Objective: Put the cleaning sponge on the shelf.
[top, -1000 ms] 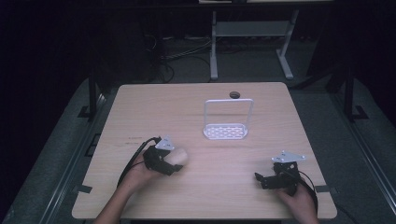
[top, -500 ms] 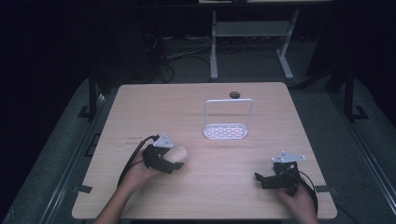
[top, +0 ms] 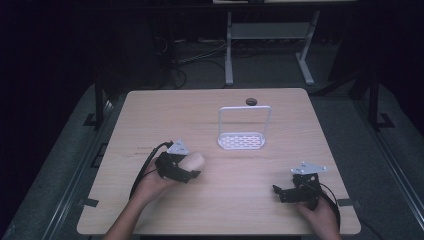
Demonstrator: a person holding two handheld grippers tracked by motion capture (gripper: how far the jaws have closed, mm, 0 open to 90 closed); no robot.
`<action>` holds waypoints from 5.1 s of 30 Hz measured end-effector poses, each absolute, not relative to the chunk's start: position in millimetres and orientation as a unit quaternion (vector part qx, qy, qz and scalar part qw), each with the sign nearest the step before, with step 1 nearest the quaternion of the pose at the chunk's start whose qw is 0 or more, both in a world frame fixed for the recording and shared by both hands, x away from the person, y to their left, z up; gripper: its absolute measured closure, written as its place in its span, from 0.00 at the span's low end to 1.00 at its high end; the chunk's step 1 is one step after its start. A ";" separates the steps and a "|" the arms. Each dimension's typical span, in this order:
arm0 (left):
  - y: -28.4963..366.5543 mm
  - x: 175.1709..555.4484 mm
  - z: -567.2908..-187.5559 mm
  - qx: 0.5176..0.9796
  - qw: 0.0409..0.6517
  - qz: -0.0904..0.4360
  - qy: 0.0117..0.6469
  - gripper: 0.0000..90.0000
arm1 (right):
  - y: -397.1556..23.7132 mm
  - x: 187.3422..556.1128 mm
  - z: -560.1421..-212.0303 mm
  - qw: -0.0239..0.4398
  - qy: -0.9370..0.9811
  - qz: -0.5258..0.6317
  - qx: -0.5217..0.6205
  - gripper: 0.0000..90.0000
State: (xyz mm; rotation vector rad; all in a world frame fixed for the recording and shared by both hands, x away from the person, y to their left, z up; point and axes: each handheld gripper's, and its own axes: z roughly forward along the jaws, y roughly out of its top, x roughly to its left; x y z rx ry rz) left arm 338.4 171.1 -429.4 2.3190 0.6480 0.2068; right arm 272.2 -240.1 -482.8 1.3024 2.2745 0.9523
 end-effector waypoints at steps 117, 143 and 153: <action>8.8 416.0 -419.6 0.887 0.386 0.094 0.236 0.32 | -239.8 271.9 -482.9 0.174 0.803 0.340 0.459 0.02; -21.1 438.8 -446.8 0.893 0.350 0.111 0.260 0.32 | -239.9 271.6 -483.0 0.173 0.805 0.339 0.455 0.02; -23.7 442.3 -452.1 0.895 0.334 0.121 0.270 0.32 | -240.0 271.6 -482.9 0.174 0.805 0.338 0.455 0.02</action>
